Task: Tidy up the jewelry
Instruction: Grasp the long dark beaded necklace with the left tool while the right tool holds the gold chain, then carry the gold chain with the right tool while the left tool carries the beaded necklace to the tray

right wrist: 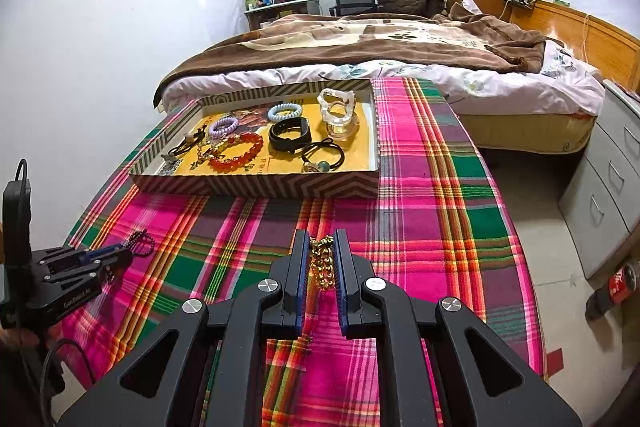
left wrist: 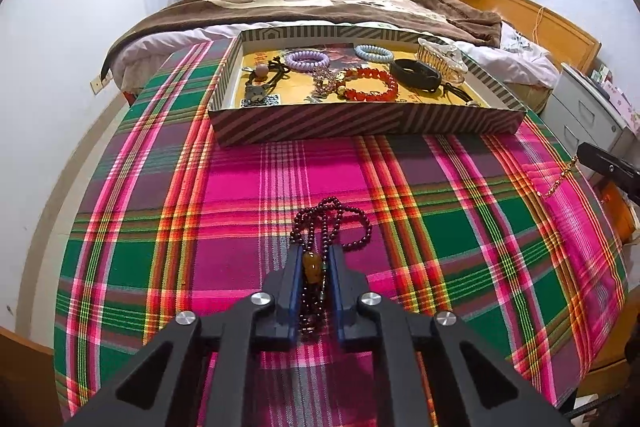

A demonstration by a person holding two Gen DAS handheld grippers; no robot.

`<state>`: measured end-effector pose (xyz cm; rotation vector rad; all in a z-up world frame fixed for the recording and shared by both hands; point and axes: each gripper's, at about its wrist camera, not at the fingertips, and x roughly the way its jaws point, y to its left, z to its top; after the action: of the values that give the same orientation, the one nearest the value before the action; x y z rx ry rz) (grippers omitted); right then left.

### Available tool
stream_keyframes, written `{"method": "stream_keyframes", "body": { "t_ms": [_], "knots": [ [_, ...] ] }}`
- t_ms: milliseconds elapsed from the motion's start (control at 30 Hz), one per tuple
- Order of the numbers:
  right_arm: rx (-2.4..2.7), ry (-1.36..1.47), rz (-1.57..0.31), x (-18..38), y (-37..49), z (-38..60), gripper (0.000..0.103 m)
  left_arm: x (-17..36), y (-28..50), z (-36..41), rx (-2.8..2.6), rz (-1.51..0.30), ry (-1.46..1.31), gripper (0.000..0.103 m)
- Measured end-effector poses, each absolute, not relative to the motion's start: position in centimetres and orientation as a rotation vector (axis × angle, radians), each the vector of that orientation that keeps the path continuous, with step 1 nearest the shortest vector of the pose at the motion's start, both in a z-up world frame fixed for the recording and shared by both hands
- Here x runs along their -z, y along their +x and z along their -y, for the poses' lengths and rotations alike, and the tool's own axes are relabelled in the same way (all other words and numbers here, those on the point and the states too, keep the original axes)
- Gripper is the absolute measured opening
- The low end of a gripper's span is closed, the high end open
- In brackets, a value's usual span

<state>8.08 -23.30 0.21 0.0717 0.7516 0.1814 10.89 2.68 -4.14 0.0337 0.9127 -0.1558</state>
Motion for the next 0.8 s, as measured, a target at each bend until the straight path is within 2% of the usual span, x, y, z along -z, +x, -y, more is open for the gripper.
{"method": "stream_keyframes", "body": {
  "t_ms": [800],
  "knots": [
    [-0.209,0.076,-0.657,-4.1,8.3,22.7,0.012,-3.6,11.8,-4.1,0.206,-0.738,-0.015,0.012]
  ]
}}
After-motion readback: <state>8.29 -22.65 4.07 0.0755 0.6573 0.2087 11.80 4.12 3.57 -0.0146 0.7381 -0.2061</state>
